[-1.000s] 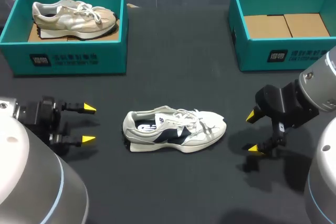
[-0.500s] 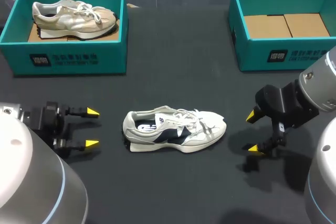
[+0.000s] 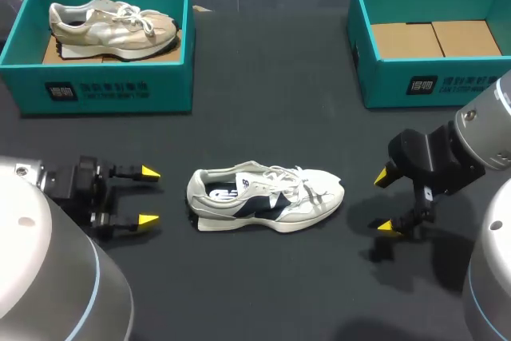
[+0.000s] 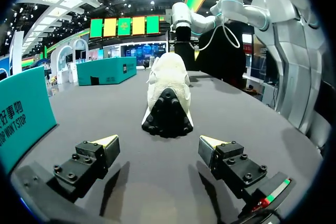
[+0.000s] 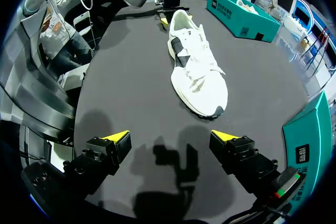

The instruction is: Take the shoe out of the shoebox, open the shoe tongue, remove and reinsert the insole, then place the shoe into the shoebox

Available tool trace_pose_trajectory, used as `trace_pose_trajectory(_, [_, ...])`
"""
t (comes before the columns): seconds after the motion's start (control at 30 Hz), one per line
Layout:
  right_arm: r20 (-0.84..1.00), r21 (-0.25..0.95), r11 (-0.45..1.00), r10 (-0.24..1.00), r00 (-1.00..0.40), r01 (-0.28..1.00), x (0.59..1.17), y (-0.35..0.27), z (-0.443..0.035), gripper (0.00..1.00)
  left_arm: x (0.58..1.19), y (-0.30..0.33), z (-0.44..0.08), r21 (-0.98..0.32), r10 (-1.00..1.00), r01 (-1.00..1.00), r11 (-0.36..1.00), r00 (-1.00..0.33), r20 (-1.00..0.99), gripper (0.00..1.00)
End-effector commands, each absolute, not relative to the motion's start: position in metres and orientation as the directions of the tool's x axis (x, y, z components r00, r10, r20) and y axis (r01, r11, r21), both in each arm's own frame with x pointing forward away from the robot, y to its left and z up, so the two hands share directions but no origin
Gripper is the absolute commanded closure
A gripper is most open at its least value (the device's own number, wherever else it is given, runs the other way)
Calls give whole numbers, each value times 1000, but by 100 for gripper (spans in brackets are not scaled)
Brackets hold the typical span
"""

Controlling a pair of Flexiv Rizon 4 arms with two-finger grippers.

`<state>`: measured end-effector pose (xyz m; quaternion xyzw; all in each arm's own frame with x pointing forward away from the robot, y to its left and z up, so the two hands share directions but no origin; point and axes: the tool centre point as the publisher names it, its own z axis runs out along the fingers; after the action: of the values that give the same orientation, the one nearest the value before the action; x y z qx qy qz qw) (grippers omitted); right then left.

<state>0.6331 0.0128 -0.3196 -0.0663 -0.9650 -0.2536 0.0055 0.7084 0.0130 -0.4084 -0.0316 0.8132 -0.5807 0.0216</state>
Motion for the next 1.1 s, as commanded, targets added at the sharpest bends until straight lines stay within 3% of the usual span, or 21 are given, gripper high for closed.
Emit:
trace_pose_trajectory(0.03, [42, 487, 864, 127, -991, 131, 631, 13, -319, 0, 710, 4, -413, -949, -73, -31, 315, -997, 8, 0])
trace_pose_trajectory(1.1, [42, 487, 864, 127, -991, 131, 631, 13, -319, 0, 700, -51, -416, -962, -50, -93, 258, -995, 83, 0])
